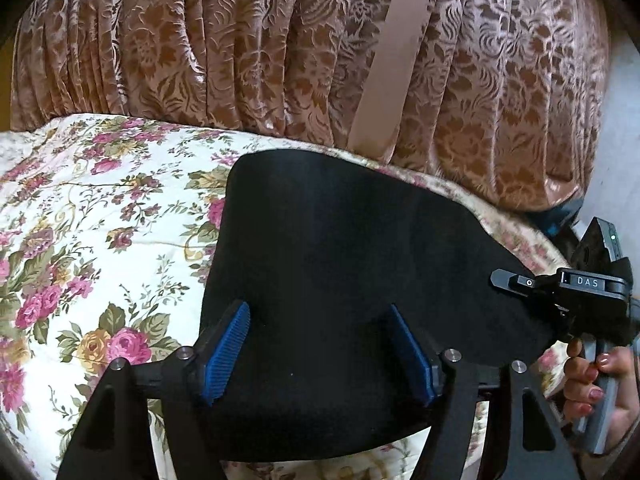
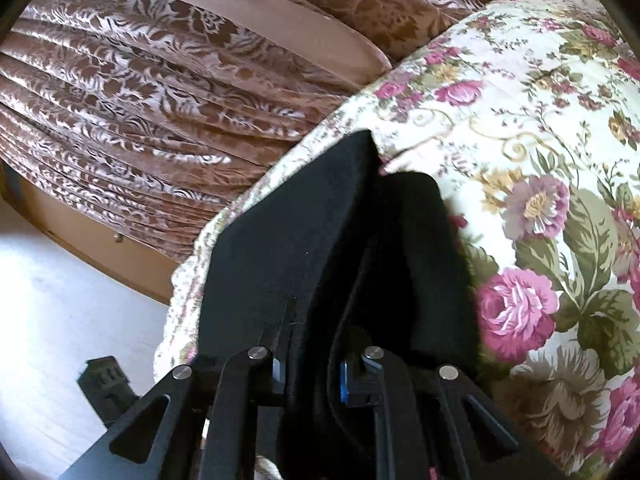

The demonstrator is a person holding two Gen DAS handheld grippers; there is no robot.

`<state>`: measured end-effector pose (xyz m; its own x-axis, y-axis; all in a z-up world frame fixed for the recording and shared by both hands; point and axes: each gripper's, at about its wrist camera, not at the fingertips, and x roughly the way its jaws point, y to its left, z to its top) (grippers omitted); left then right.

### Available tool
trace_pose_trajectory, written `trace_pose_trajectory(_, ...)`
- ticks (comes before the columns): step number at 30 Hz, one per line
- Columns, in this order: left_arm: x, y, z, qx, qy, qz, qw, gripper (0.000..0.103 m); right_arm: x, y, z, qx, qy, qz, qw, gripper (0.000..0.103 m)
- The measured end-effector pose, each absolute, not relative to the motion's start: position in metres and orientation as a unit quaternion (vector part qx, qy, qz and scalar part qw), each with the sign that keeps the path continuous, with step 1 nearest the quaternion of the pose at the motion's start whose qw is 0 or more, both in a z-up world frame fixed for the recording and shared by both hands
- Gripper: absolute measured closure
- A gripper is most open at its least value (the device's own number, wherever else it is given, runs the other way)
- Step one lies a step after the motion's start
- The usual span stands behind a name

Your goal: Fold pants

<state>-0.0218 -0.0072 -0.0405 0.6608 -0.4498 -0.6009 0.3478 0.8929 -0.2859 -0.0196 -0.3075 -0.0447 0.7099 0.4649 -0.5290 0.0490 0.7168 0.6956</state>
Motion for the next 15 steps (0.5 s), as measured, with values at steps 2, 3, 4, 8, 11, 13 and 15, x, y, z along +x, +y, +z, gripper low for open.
trace_pose_trajectory(2,-0.023,-0.010,-0.043,-0.067,0.349,-0.219,0.909,0.029,-0.017,-0.310,-0.057,0.368,0.370,0.117,0.845,0.088)
trace_pose_trajectory(3,-0.024,-0.013,-0.043,-0.063,0.348,-0.218,0.909,0.027,-0.016,-0.312,-0.061,0.376,0.369,0.117,0.842,0.088)
trace_pose_trajectory(4,-0.024,-0.014,-0.043,-0.059,0.349,-0.218,0.910,0.027,-0.016,-0.313,-0.062,0.383,0.367,0.118,0.839,0.088)
trace_pose_trajectory(8,-0.029,-0.014,-0.034,-0.068,0.338,-0.225,0.911,0.028,-0.022,-0.314,-0.049,0.380,0.346,0.128,0.849,0.088)
trace_pose_trajectory(11,-0.027,-0.017,-0.033,-0.069,0.340,-0.229,0.910,0.027,-0.027,-0.314,-0.036,0.369,0.333,0.129,0.858,0.088)
trace_pose_trajectory(13,-0.025,-0.021,-0.037,-0.059,0.344,-0.227,0.909,0.024,-0.027,-0.315,-0.037,0.363,0.337,0.127,0.859,0.088)
trace_pose_trajectory(15,-0.025,-0.028,-0.043,-0.041,0.350,-0.225,0.909,0.022,-0.024,-0.317,-0.047,0.357,0.353,0.102,0.859,0.088)
